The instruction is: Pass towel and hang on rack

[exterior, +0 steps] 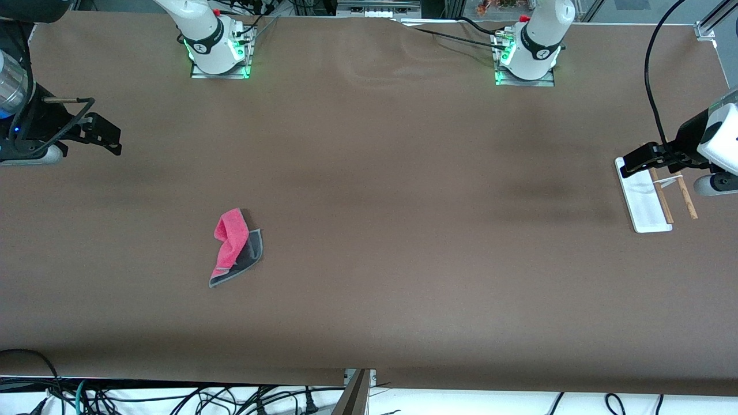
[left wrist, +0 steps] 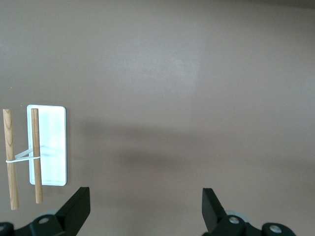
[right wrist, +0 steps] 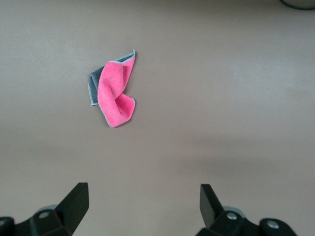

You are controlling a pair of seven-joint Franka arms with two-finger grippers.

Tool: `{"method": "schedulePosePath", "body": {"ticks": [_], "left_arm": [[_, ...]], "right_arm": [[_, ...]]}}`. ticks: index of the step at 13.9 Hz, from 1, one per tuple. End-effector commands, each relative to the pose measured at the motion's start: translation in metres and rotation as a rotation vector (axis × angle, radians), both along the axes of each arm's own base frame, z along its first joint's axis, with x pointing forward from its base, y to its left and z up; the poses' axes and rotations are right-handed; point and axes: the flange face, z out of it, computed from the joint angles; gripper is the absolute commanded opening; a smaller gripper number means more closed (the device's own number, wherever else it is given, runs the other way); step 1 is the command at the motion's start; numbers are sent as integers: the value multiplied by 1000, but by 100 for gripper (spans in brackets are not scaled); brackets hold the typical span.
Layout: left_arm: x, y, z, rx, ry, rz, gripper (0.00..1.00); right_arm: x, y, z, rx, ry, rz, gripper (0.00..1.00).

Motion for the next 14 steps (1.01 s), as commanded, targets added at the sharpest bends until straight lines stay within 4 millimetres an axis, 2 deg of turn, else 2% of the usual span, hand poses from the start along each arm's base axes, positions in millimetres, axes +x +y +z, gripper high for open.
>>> {"method": "schedulePosePath", "body": {"ticks": [1,10,14], "left_arm": [[1,2,3,11,3,-22,100],[1,2,3,12,8,-22,100],[1,2,3,11,8,-22,100]], "right_arm": [[3,3,5,35,-8,-17,100],[6,6,2,37,-16,-3,100],[23,8,-22,43,-12,0,100]]}}
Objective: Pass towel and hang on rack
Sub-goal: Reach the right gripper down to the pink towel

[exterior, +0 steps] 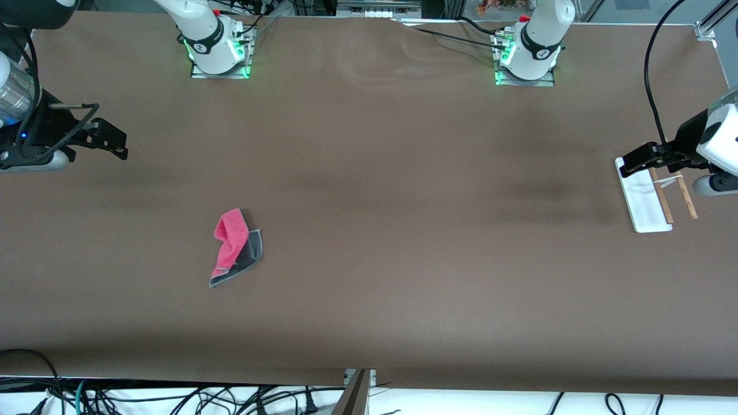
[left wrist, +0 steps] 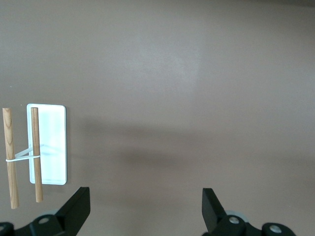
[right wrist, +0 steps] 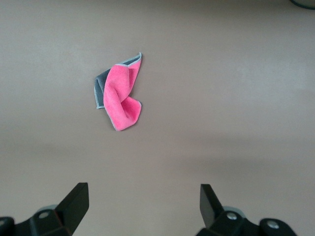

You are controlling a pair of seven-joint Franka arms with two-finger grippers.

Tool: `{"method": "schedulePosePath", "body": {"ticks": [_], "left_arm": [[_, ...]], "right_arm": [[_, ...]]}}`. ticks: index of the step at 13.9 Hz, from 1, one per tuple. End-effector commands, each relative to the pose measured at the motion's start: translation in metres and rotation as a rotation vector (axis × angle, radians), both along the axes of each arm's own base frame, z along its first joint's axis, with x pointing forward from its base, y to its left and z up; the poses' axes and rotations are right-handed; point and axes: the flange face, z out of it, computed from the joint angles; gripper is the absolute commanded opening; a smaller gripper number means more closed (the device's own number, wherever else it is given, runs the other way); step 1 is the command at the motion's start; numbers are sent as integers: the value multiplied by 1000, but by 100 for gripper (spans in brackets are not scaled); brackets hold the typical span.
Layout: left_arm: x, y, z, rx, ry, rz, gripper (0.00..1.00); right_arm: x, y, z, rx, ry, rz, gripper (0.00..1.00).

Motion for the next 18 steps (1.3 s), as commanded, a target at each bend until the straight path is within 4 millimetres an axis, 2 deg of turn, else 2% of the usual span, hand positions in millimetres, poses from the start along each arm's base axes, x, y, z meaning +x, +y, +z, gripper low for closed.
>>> {"method": "schedulePosePath", "body": {"ticks": [1,4,5,7,9,10,12,16,18], "left_arm": [[1,2,3,12,4,-22,100],[1,2,4,12,2,-22,100],[1,2,3,11,4,-22,100],[1,2,4,12,2,-22,100],[1,2,3,12,4,-22,100],[1,2,4,11,2,-22,100],[1,2,4,11,2,-22,100],[1,2,4,12,2,-22,100],[1,2,3,11,4,-22,100]], "right_arm": [[18,10,-14,25,-23,15,100],[36,42,-53,28,-7,66,100],[48,45,-78,28,4,71,100],[64,45,-99,43,-27,65,100],[84,48,-143,53,-35,63,100],[89,51,-155,58,-41,64,100],[99,57,-192,63,-33,68,100],[124,78,-267,131,-121,52,100],[127,101,-295,140,-153,73,100]]}}
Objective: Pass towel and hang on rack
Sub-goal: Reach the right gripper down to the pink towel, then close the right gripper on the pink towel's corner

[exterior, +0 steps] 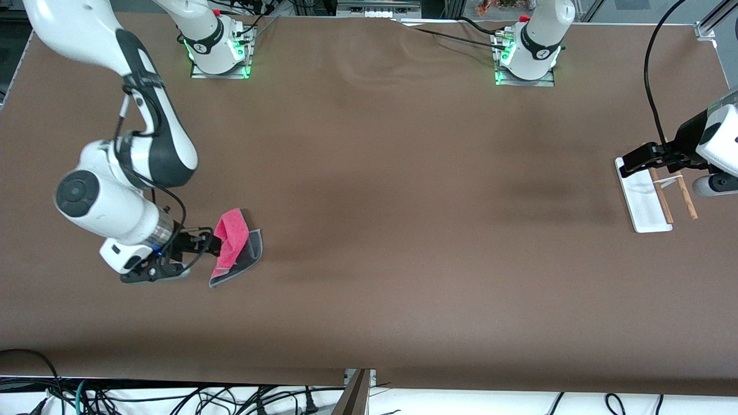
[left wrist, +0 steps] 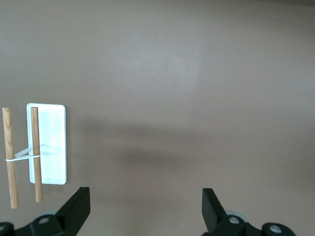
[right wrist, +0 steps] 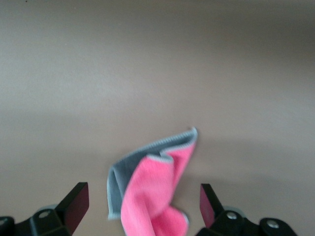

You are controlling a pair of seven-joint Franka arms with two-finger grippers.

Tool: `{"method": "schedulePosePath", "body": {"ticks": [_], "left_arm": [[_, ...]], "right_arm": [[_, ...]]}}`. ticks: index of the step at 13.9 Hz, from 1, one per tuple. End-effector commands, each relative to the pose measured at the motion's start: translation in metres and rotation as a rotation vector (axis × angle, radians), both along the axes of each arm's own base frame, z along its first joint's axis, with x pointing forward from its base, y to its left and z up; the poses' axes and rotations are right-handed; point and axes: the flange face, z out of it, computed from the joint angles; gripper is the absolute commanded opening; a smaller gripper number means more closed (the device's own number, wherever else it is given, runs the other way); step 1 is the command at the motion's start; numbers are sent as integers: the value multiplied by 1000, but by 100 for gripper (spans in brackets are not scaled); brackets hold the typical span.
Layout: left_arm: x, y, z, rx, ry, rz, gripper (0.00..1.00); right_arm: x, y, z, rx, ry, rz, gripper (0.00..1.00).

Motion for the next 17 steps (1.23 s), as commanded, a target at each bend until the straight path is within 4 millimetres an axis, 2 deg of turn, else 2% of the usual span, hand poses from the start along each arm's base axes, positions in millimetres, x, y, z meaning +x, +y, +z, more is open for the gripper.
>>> {"method": "schedulePosePath", "body": {"ticks": [1,5,6,14,17], "left_arm": [[1,2,4,12,2,-22,100],[1,2,5,13,0,-22,100],[1,2,5,11,0,-22,100],[1,2,4,12,2,-22,100],[1,2,3,11,3,-22,100]], "right_arm": [[6,28,-30,25,-38,10,100],[12,31,-73,38,-90,10,100],[12,29,-79,35,-93,14,100],[-1,31,-102,19,7,29,100],[-10,30,-98,0,106,41,100]]}}
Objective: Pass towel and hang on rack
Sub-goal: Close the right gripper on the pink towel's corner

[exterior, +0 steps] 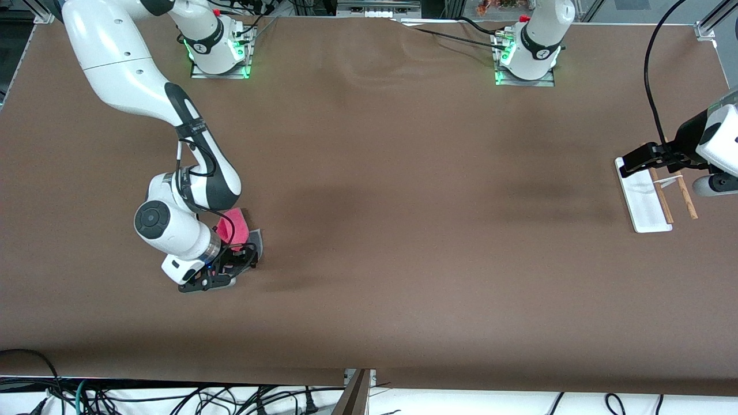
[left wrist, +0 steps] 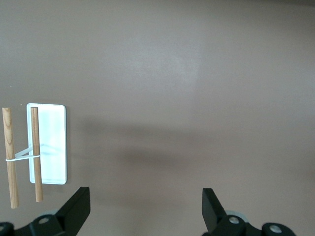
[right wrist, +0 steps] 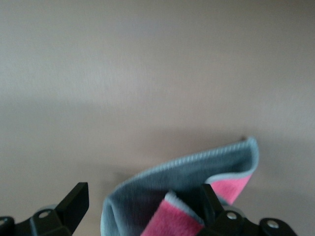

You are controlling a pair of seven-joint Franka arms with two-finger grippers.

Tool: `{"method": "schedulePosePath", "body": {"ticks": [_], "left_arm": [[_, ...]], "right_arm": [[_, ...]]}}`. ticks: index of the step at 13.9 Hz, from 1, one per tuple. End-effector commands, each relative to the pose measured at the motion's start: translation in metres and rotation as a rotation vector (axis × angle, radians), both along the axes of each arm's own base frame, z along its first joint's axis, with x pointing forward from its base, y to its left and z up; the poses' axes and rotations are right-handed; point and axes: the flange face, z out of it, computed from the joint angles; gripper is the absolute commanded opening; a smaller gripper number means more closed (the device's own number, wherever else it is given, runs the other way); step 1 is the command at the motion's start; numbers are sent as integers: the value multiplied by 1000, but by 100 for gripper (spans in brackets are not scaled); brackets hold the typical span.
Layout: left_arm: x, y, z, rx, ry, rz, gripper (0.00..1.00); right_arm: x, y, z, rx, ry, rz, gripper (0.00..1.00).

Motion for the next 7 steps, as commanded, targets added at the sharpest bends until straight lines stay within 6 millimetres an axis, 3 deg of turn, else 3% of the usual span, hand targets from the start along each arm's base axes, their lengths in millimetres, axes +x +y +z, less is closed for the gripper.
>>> {"method": "schedulePosePath", "body": {"ticks": [1,2,4,5,6,7], "left_arm": [[1,2,3,12,3,-22,100],[0,2,4,11,2,-22,100],[1,3,3,11,3,-20,100],[0,2,4,12,2,-22,100],[1,2,3,11,3,-22,100],[0,4,4,11,2,-19,100]], "right_arm": [[-6,1,10,-4,69,17,100],[-6,1,12,-6,75,17,97],[-8,-1,12,-13,105,21,33],[-6,-1,15,-13,106,19,11],[-6,-1,16,-11,105,17,2],[-6,-1,16,-10,106,16,0]]}}
